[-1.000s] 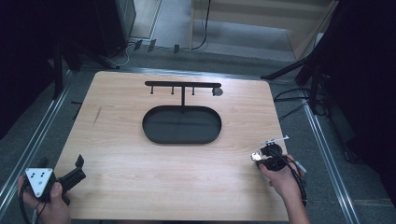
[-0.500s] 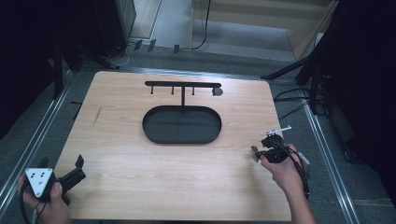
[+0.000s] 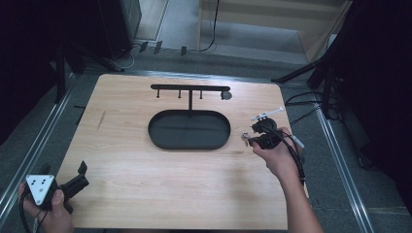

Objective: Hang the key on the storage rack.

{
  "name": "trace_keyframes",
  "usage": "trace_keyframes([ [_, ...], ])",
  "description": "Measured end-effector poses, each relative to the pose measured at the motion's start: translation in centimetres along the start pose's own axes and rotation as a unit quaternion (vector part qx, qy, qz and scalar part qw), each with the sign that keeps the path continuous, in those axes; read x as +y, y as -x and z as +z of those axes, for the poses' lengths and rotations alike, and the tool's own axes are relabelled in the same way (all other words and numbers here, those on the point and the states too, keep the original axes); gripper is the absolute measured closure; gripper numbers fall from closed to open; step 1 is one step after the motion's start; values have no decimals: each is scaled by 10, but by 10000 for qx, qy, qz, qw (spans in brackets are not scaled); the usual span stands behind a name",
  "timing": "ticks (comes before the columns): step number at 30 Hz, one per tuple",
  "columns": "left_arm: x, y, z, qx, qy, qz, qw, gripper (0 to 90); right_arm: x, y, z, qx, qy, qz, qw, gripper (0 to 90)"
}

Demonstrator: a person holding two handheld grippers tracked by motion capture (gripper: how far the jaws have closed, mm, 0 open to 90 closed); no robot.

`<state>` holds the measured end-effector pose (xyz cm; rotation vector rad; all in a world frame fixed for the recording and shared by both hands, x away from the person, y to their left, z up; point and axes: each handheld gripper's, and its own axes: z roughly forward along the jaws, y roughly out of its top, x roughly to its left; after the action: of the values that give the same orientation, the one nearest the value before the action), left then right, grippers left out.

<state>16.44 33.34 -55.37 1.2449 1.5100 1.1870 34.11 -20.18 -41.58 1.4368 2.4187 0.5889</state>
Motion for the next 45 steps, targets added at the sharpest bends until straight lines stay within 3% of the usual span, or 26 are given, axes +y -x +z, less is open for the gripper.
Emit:
trace_keyframes([
  [15, 0, 0, 1, -24, -50, 16, 10000, 0, 65, -32, -19, 165, 191, -346, 9991, 853],
  [24, 0, 0, 1, -28, -48, 12, 10000, 0, 93, -47, -27, 221, 327, -519, 9979, 853],
  [34, 1, -1, 1, -32, -55, -22, 10000, 0, 114, -48, -31, 191, 514, -479, 9974, 853],
  [45, 1, -1, 1, -44, -75, -23, 10000, 0, 119, -42, -31, 83, 494, -497, 9975, 852],
])
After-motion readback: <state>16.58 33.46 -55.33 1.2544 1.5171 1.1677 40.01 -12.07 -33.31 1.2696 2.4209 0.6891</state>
